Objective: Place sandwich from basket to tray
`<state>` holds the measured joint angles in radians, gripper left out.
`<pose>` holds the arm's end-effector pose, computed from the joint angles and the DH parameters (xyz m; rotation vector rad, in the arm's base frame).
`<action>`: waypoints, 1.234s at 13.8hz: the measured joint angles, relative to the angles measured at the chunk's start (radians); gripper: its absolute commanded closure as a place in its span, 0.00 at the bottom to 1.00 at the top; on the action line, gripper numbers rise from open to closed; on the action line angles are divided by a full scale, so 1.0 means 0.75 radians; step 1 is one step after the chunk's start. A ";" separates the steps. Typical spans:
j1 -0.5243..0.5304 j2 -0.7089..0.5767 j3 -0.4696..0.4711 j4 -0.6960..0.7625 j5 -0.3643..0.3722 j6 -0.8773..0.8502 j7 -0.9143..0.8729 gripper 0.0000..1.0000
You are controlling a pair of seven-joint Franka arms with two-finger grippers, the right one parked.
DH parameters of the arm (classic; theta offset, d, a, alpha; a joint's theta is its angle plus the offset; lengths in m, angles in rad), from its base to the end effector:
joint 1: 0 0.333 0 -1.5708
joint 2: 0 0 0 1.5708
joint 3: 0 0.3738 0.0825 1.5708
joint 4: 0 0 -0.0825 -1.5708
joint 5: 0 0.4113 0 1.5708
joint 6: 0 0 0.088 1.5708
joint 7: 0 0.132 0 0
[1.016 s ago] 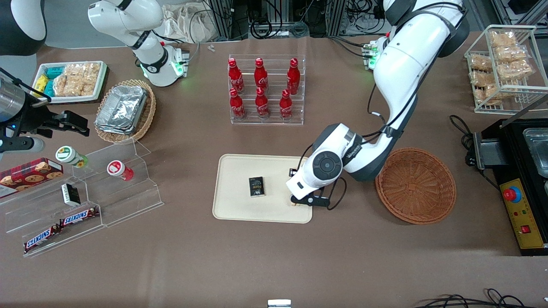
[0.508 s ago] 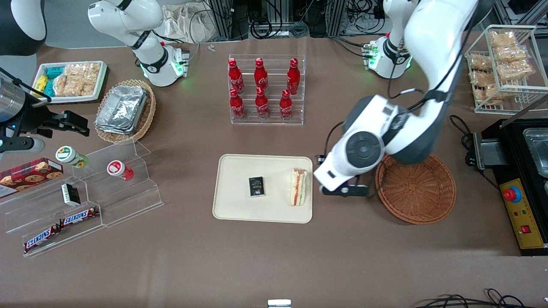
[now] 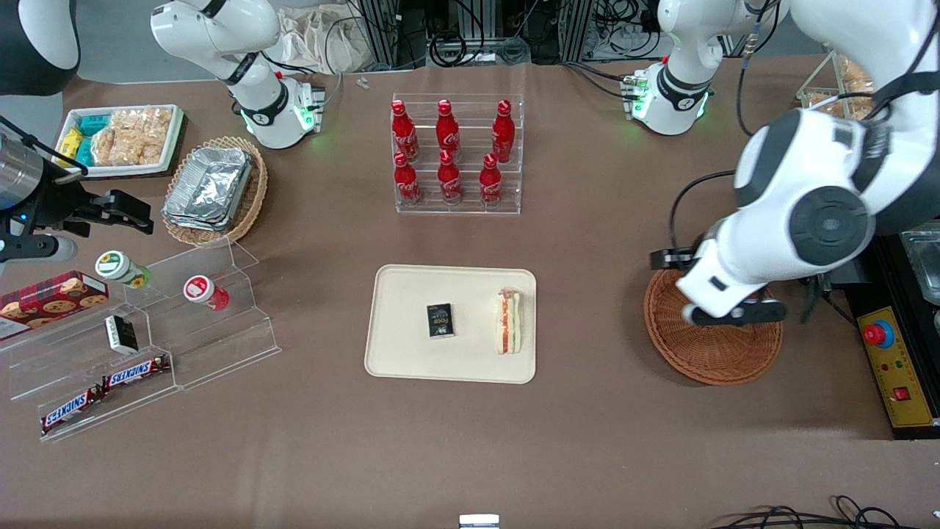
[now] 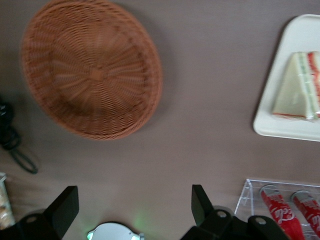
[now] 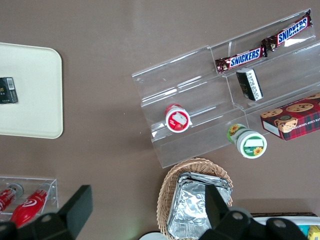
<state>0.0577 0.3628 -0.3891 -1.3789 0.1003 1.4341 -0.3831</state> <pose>0.6492 -0.1641 0.5259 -3.0474 -0.0840 0.4239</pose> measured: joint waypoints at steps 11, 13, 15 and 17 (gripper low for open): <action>0.152 -0.033 0.003 -0.007 0.049 -0.102 0.156 0.00; 0.173 -0.033 0.010 -0.007 0.051 -0.109 0.165 0.00; 0.192 -0.033 0.012 -0.008 0.070 -0.119 0.210 0.00; 0.190 -0.039 0.026 -0.015 0.076 -0.129 0.237 0.00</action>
<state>0.2004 0.3335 -0.3696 -1.3899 0.1575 1.3373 -0.2054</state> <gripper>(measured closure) 0.000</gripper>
